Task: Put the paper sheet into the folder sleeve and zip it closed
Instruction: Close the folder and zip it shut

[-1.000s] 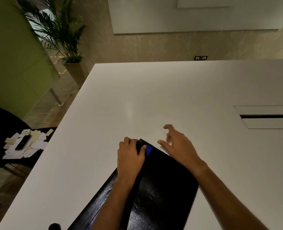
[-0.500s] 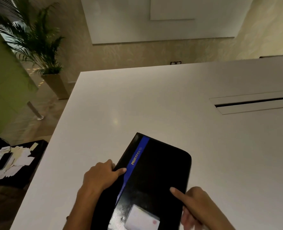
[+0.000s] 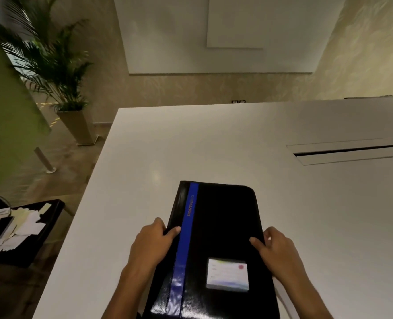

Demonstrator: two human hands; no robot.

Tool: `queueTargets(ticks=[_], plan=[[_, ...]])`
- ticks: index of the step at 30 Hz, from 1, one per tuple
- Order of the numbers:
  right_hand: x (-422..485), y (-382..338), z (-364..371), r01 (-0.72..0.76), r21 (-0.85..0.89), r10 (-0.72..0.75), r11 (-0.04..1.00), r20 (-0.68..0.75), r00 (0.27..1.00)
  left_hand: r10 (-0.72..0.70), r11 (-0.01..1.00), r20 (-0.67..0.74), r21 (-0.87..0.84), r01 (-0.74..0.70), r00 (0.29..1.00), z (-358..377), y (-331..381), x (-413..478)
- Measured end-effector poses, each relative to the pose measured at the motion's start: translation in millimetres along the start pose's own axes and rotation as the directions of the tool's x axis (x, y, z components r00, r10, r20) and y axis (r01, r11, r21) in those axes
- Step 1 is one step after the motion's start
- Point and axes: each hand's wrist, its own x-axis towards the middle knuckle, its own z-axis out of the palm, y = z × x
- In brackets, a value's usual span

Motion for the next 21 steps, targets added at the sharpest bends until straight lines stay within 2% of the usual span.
queueTargets(ticks=[8,13,21], plan=[[30,-56,13,0.119,0.121,-0.112,0.986,-0.064,0.992,-0.049,0.967,-0.106,-0.252,0.020,0.993,-40,-21,-12],[32,-79,38,0.153,0.155,-0.146,0.976,-0.056,0.988,-0.074,0.970,-0.144,-0.241,0.038,0.987,-62,-42,-16],[33,-88,73,0.173,0.118,-0.175,0.978,0.002,0.985,-0.126,0.976,-0.148,-0.195,0.096,0.981,-70,-68,-14]])
